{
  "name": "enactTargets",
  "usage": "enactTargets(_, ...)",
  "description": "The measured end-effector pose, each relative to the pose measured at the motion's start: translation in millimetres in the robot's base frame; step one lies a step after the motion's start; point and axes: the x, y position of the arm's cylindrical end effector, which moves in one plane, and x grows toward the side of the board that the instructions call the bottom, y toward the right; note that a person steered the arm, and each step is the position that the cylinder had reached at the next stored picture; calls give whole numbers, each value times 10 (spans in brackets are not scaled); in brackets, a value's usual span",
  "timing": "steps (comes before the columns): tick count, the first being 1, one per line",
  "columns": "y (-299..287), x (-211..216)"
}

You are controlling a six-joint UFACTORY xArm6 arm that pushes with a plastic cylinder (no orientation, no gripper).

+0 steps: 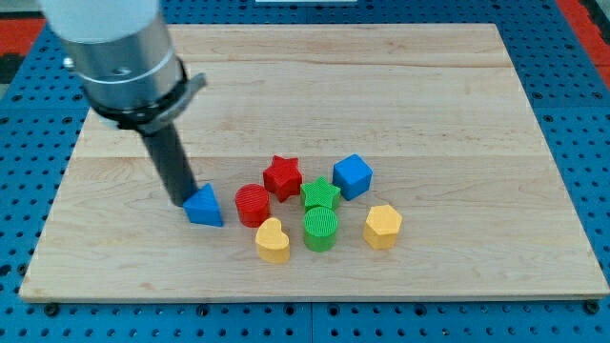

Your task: Move the yellow hexagon closer to the group of blocks

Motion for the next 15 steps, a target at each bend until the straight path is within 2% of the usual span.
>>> enactTargets(1, 305, 14)
enactTargets(2, 314, 52)
enactTargets(3, -109, 102)
enactTargets(4, -486, -456)
enactTargets(5, -38, -1326)
enactTargets(7, 1825, -1659)
enactTargets(8, 2819, -1448)
enactTargets(9, 3496, -905)
enactTargets(10, 3575, -205)
enactTargets(11, 3401, 441)
enactTargets(12, 2881, 732)
enactTargets(13, 2171, 768)
enactTargets(14, 1791, 705)
enactTargets(15, 1902, 654)
